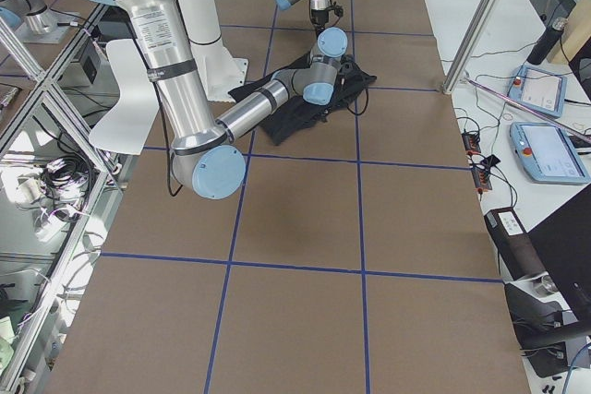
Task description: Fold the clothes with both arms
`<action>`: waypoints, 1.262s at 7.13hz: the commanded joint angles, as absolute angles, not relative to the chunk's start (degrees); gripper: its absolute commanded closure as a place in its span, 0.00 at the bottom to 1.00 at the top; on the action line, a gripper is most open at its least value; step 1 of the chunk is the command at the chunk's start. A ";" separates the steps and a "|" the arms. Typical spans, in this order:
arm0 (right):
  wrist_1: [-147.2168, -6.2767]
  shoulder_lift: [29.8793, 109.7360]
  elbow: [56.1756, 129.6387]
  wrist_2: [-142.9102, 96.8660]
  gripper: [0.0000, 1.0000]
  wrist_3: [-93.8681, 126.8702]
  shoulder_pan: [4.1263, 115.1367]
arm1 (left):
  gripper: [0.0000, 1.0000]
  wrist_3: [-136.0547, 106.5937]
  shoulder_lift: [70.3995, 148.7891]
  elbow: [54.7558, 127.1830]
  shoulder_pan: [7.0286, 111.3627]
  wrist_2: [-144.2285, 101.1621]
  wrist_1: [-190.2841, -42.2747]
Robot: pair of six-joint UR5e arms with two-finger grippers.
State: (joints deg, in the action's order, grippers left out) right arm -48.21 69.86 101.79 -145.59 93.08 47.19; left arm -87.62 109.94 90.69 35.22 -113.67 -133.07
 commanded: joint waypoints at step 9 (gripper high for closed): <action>-47.81 71.10 102.22 -135.80 0.00 91.59 48.43 | 1.00 -87.10 134.37 61.91 46.67 -102.06 -136.91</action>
